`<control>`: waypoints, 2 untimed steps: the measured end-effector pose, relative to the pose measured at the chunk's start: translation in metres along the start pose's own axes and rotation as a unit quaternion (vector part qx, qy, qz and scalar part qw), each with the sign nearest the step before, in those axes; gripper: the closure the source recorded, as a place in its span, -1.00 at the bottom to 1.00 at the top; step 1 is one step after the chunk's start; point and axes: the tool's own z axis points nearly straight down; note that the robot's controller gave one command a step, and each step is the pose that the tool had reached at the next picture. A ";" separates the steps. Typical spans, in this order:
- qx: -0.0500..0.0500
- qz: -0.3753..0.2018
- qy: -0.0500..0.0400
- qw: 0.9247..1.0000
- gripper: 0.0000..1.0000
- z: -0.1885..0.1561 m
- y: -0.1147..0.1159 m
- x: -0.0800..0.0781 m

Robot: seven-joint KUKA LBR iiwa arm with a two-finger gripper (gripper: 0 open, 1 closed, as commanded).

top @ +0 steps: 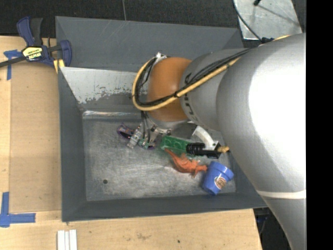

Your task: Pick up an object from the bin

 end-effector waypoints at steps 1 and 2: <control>0.001 0.000 0.001 1.000 1.00 -0.001 0.000 0.000; 0.009 0.000 0.008 1.000 1.00 -0.009 -0.003 0.003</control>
Offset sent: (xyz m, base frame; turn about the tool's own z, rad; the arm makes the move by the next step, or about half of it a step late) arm 0.0000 0.0000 0.1059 -0.0002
